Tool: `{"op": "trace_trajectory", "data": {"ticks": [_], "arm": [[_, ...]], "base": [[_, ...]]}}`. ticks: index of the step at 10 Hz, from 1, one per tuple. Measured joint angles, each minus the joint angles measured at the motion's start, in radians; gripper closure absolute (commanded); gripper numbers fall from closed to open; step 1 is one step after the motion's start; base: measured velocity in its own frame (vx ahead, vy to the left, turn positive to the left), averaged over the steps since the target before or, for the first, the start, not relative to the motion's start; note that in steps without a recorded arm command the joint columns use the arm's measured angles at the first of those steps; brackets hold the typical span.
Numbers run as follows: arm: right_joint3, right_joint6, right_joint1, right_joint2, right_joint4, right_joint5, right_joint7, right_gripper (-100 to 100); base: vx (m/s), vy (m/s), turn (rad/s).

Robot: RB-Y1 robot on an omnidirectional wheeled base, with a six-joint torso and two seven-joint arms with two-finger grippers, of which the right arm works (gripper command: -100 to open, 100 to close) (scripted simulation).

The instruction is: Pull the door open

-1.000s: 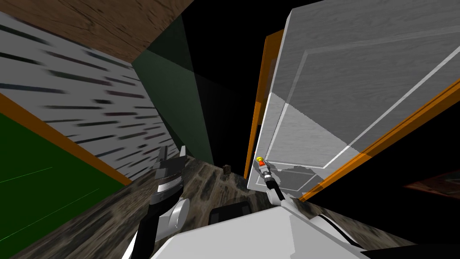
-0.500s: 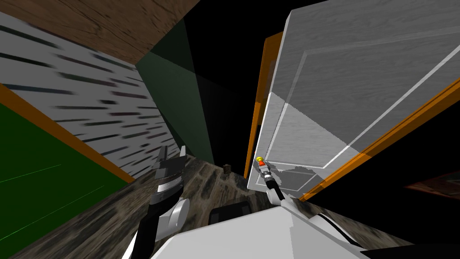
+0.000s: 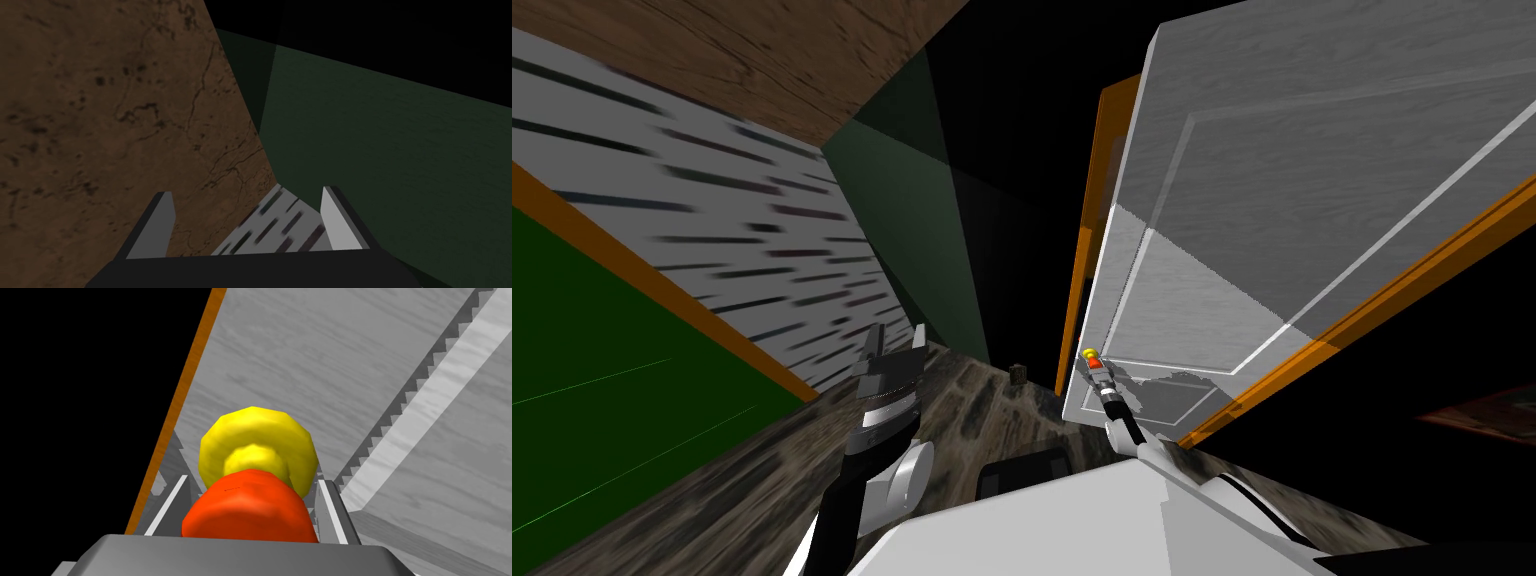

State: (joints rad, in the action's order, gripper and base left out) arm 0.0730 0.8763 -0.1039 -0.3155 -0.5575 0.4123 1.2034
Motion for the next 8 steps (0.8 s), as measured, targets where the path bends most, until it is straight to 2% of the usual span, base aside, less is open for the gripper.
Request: {"op": "trace_trajectory", "data": {"ticks": [8], "arm": [[0.014, 0.002, -0.005, -0.004, 0.005, 0.023, 0.203, 100]], "base": [[-0.028, -0.008, 0.024]]}}
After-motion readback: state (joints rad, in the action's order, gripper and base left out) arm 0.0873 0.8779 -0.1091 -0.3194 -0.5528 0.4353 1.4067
